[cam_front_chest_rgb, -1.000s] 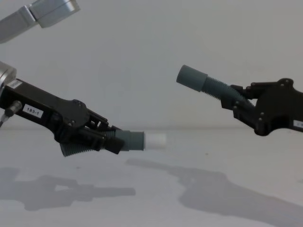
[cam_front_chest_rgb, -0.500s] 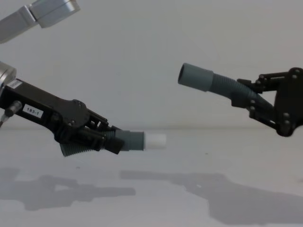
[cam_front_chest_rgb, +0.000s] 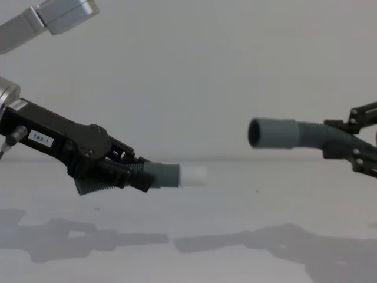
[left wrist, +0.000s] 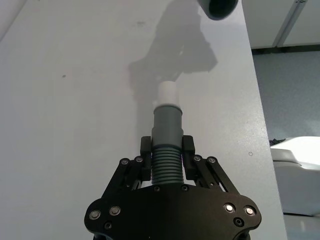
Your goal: Use both hands to pick up one end of the pipe from the table, align the ends, and insert them.
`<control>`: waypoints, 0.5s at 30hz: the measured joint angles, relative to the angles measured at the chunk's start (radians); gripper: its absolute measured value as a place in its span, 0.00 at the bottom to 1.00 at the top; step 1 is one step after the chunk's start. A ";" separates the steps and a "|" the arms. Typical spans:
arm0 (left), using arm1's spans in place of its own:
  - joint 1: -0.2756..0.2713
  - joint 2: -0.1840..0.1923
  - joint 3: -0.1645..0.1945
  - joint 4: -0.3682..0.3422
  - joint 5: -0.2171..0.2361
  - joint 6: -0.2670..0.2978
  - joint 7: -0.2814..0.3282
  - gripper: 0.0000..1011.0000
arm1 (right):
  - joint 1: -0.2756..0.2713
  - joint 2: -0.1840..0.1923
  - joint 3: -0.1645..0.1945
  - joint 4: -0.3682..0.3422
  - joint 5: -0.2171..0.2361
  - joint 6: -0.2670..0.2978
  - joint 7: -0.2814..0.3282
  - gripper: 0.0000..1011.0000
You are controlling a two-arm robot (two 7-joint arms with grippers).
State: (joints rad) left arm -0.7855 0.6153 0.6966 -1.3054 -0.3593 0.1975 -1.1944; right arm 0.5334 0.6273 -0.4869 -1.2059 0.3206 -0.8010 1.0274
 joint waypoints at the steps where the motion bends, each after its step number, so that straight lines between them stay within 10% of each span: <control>1: 0.000 0.000 0.000 0.000 0.000 0.000 0.000 0.32 | 0.006 0.004 -0.004 0.005 0.002 -0.008 0.015 0.21; 15: 0.000 0.000 0.000 0.000 0.000 0.000 0.000 0.32 | 0.062 0.032 -0.036 0.049 -0.061 -0.069 0.083 0.21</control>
State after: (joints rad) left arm -0.7855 0.6153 0.6966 -1.3053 -0.3592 0.1975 -1.1944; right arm 0.5952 0.6595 -0.5227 -1.1571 0.2595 -0.8700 1.1101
